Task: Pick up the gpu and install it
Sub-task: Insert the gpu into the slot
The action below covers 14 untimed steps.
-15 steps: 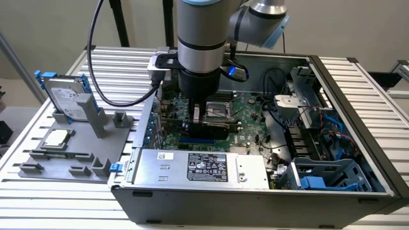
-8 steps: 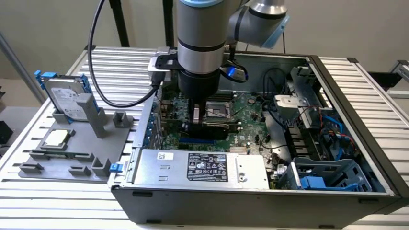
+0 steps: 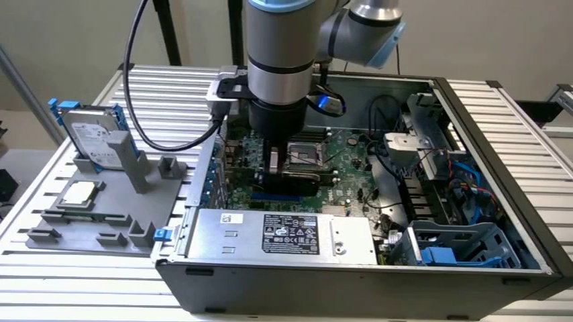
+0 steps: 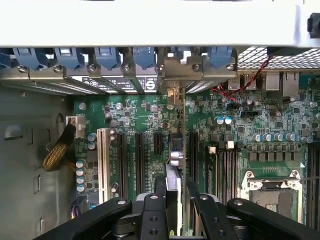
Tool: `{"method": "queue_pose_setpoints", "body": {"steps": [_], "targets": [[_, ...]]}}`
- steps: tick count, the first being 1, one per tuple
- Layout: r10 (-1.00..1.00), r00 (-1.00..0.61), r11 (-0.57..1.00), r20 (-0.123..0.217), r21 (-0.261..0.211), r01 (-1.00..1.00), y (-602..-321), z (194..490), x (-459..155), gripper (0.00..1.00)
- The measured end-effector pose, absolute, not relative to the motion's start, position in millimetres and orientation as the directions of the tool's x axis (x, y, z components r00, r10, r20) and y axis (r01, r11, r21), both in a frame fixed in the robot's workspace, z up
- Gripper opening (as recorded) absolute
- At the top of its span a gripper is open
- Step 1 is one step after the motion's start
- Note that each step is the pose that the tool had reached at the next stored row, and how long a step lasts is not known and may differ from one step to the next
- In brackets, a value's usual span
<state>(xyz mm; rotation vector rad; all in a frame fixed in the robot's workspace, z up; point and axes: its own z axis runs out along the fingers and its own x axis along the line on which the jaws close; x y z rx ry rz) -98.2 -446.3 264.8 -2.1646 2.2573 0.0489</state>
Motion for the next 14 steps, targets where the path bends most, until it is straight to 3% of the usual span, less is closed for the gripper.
{"method": "queue_pose_setpoints", "body": {"steps": [14], "targets": [[-0.999,-0.042,0.042,-0.031,0.013,-0.999,-445.3,258.1,-99.9,0.0]]}}
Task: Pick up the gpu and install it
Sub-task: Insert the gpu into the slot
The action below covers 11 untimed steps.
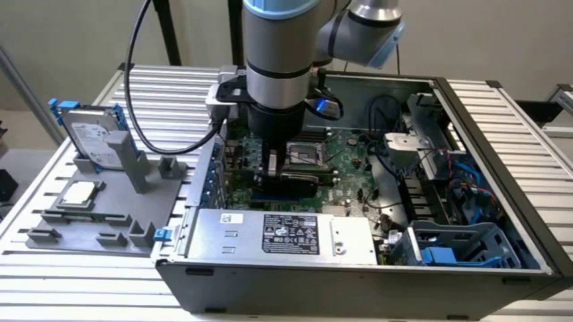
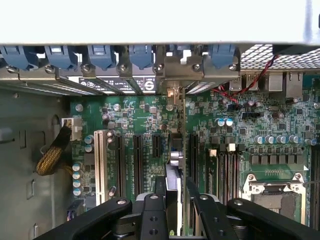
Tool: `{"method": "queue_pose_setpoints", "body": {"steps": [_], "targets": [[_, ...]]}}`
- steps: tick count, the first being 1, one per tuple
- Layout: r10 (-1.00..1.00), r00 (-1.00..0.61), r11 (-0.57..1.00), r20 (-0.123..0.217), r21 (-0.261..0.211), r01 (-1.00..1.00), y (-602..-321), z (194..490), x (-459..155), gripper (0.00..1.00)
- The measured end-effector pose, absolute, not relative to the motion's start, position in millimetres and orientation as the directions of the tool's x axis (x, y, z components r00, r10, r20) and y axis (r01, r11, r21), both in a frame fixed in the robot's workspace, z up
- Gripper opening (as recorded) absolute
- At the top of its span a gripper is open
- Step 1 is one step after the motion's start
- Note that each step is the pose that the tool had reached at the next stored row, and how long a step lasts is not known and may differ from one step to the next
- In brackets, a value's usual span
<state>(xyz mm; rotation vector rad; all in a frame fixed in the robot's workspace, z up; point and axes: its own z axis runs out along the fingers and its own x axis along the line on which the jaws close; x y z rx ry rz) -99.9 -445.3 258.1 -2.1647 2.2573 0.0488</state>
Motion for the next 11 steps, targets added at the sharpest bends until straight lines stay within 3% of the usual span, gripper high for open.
{"method": "queue_pose_setpoints", "body": {"steps": [11], "targets": [[-0.999,-0.042,0.042,-0.031,0.013,-0.999,-445.3,254.5,-100.2,0.0]]}}
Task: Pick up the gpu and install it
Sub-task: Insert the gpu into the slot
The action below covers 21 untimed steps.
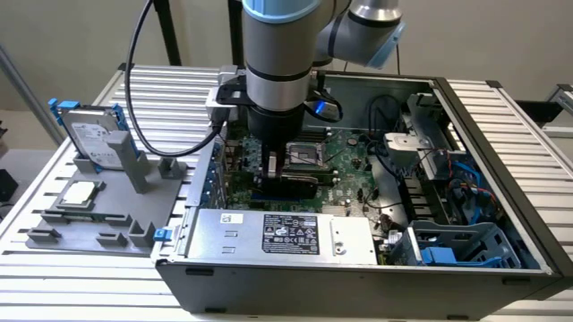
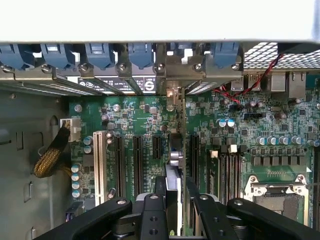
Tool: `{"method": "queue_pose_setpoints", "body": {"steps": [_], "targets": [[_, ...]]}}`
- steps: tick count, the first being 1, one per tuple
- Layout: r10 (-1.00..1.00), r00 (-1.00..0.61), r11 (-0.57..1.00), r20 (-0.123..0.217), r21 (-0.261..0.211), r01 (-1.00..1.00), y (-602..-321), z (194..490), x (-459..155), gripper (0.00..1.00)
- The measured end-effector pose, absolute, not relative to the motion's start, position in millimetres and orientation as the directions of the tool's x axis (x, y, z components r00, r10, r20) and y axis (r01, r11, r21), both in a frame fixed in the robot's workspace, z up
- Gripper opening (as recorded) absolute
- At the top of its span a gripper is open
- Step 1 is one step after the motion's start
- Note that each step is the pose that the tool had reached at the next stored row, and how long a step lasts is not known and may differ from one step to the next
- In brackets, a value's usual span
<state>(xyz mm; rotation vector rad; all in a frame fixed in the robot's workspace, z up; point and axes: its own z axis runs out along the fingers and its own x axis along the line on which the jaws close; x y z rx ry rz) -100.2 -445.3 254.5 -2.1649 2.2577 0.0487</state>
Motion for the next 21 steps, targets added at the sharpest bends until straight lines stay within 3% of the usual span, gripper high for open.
{"method": "queue_pose_setpoints", "body": {"steps": [21], "targets": [[-0.999,-0.042,0.042,-0.032,0.013,-0.999,-445.2,250.8,-101.3,0.0]]}}
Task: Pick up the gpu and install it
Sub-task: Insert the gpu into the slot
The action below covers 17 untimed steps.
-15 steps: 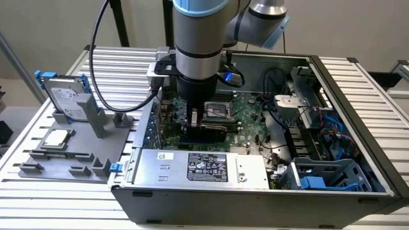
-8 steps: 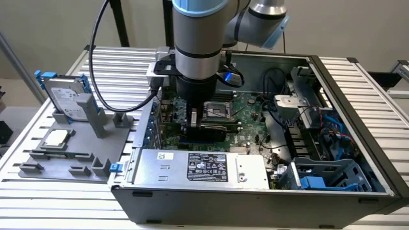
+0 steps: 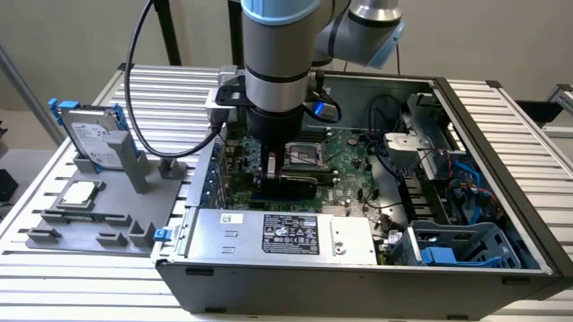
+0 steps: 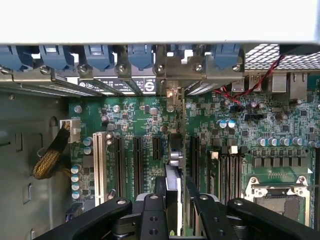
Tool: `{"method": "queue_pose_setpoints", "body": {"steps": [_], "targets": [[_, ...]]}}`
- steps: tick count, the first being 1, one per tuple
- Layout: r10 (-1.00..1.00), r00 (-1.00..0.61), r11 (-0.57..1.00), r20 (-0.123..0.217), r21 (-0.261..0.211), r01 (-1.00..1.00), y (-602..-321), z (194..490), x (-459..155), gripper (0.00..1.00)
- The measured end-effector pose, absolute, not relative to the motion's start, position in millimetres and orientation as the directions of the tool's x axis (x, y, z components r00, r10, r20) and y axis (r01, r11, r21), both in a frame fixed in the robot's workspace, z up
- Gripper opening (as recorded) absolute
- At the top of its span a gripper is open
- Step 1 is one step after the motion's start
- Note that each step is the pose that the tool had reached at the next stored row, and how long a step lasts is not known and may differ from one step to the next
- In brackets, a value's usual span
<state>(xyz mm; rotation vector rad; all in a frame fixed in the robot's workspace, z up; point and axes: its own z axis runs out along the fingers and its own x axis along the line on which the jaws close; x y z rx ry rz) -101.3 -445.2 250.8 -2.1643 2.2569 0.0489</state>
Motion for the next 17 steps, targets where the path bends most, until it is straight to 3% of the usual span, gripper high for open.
{"method": "queue_pose_setpoints", "body": {"steps": [8,9,17], "targets": [[-0.999,-0.042,0.042,-0.031,0.013,-0.999,-445,248,-101,0.0],[-0.999,-0.043,0.042,-0.034,0.012,-0.999,-445,248,-102,1.0],[-0.999,-0.042,0.042,-0.031,0.013,-0.999,-445,277,-101,1.0]]}}
